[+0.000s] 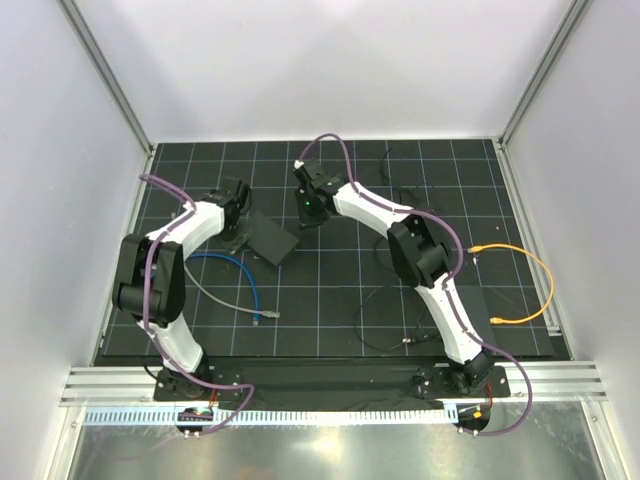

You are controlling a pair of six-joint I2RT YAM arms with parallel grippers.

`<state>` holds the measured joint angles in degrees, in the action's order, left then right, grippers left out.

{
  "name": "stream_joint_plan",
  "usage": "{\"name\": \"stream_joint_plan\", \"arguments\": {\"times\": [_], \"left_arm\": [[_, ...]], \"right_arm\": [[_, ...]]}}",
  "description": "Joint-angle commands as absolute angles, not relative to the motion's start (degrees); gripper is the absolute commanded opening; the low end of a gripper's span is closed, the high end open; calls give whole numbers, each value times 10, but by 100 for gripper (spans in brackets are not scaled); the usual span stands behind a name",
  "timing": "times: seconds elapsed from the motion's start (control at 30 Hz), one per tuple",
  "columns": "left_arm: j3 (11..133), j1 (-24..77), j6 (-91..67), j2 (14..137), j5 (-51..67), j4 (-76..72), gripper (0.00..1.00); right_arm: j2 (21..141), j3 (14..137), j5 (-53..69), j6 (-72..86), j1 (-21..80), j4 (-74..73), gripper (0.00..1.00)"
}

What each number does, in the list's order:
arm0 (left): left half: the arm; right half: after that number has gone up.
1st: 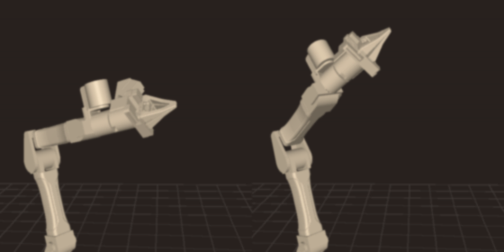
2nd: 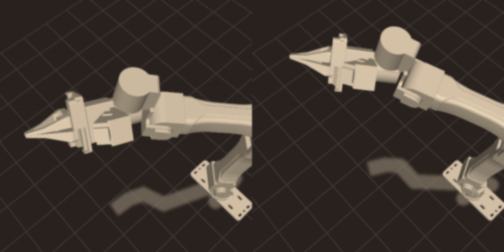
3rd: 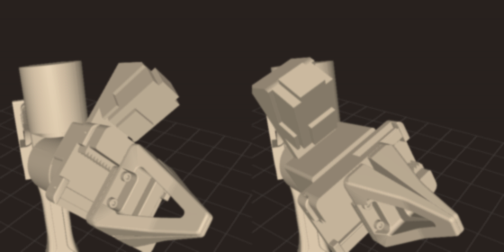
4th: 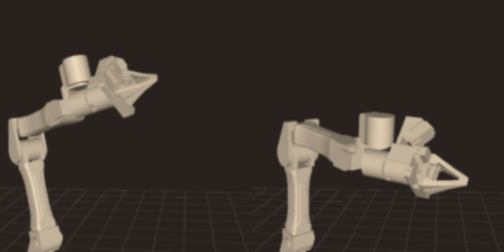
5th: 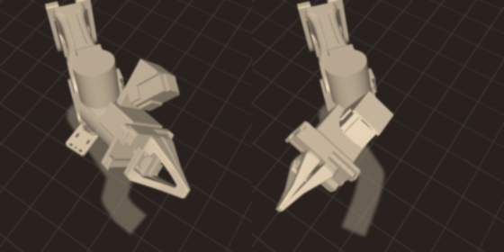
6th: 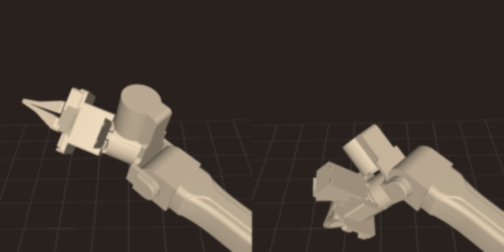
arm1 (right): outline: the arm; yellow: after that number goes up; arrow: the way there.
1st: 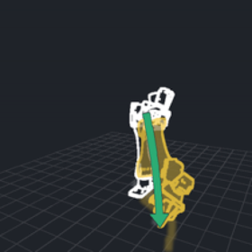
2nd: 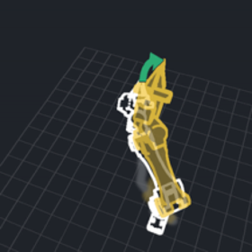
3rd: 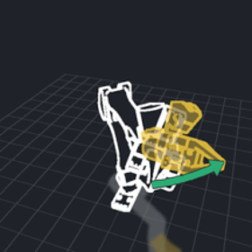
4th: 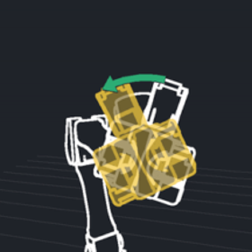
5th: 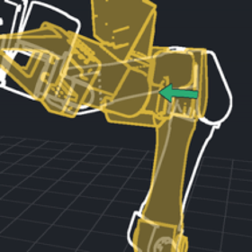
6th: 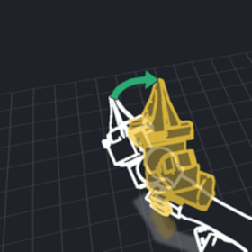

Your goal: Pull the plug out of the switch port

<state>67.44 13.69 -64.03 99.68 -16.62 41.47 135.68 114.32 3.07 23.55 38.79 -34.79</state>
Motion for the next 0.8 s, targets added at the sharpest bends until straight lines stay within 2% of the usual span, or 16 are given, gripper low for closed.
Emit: {"name": "stream_joint_plan", "arguments": {"times": [0.0, 0.23, 0.47, 0.6, 0.7, 0.77], "left_arm": [[698, 134, -651, 1011, -188, 420, 0], [736, 134, -613, 1049, -185, 414, 0], [775, 134, -556, 1079, -133, 356, 0], [830, 134, -505, 1142, -64, 330, 0], [877, 134, -487, 1192, 34, 303, 0], [945, 134, -458, 1212, 64, 320, 0]], "right_arm": [[1344, 1151, 59, 243, 390, -326, 15], [1305, 1049, 114, 271, 391, -244, 13], [1293, 1020, 132, 294, 408, -214, 11], [1277, 982, 147, 352, 431, -138, 11], [1270, 965, 155, 405, 450, -74, 11], [1274, 961, 182, 438, 456, -35, 11]]}}
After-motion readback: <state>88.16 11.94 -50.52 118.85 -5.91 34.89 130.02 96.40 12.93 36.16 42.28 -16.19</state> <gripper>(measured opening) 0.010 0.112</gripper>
